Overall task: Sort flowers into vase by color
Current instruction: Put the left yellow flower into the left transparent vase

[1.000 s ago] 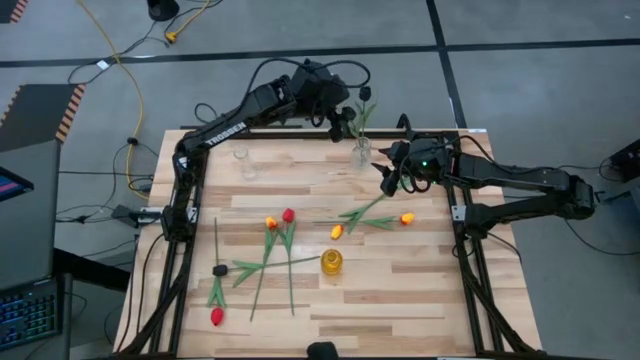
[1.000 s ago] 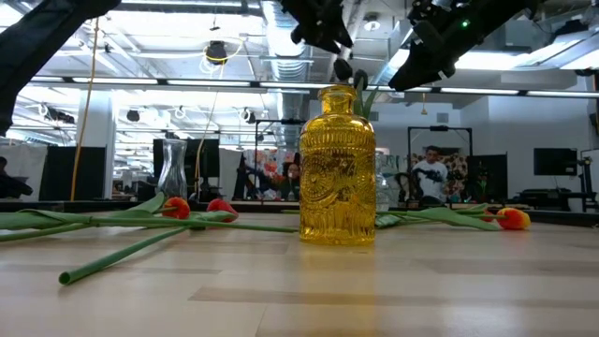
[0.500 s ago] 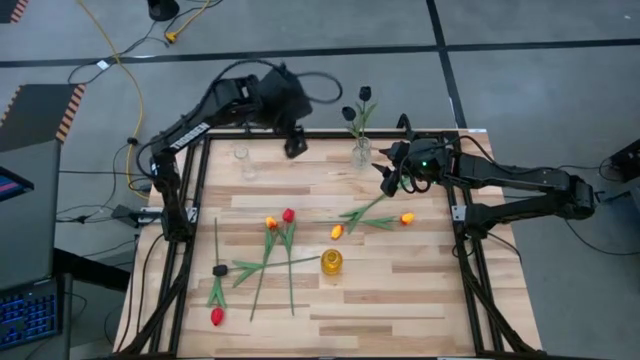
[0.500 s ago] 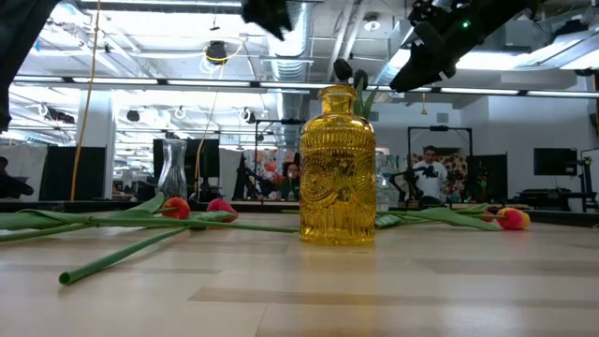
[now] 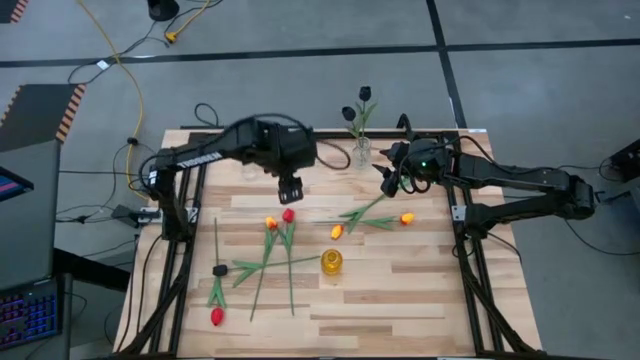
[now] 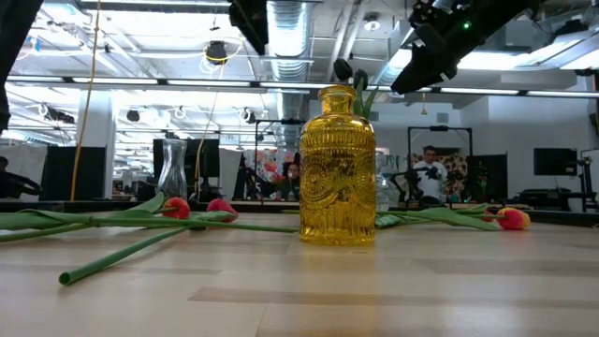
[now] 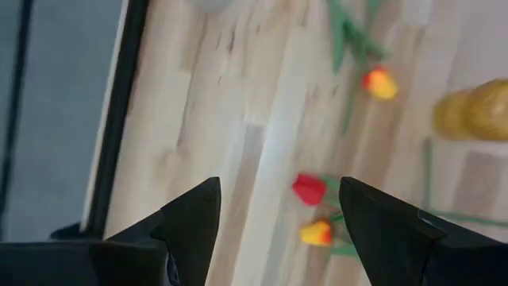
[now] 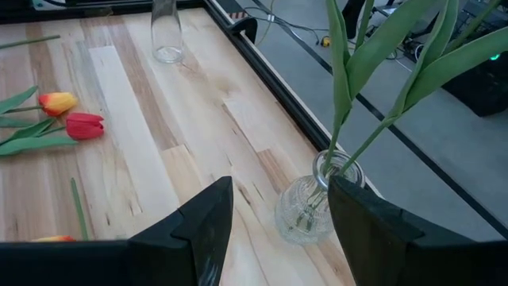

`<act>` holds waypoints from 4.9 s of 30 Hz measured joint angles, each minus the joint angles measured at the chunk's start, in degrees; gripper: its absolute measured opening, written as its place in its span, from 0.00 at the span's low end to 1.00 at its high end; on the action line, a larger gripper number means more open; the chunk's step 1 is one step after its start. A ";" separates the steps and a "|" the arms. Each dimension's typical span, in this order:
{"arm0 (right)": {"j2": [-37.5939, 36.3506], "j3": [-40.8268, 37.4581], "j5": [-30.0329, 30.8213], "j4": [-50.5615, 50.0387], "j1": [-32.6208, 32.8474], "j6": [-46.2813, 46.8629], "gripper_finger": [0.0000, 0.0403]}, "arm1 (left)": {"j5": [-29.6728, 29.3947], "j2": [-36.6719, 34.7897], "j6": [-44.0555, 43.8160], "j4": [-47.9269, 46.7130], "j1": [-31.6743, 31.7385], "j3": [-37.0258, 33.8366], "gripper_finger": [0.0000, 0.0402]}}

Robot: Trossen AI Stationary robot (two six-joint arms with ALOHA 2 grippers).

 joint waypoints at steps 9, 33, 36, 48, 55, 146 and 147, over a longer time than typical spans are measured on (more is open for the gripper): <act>0.00 0.01 -0.01 0.05 0.00 0.00 0.58 | -2.01 -12.26 -12.79 4.35 -5.51 -23.24 0.61; 0.00 0.01 -0.02 0.07 0.02 0.00 0.58 | 3.58 -30.37 -41.92 41.46 -17.97 -74.80 0.61; 0.00 0.01 -0.01 0.05 0.02 0.01 0.58 | 2.42 -30.37 -45.12 44.83 -18.01 -76.24 0.61; 0.00 0.01 -0.02 0.05 0.02 0.01 0.58 | 3.33 -30.32 -53.49 57.63 -18.98 -83.90 0.61; 0.00 0.01 -0.02 0.08 0.02 0.01 0.58 | 2.58 -28.79 -57.23 64.39 -21.15 -87.12 0.61; 0.00 0.01 -0.01 0.10 0.00 0.00 0.58 | 6.61 -16.25 -60.77 58.15 -26.86 -79.81 0.27; 0.00 0.01 -0.02 0.08 0.00 0.00 0.58 | 6.61 -16.25 -60.82 58.07 -26.86 -79.83 0.25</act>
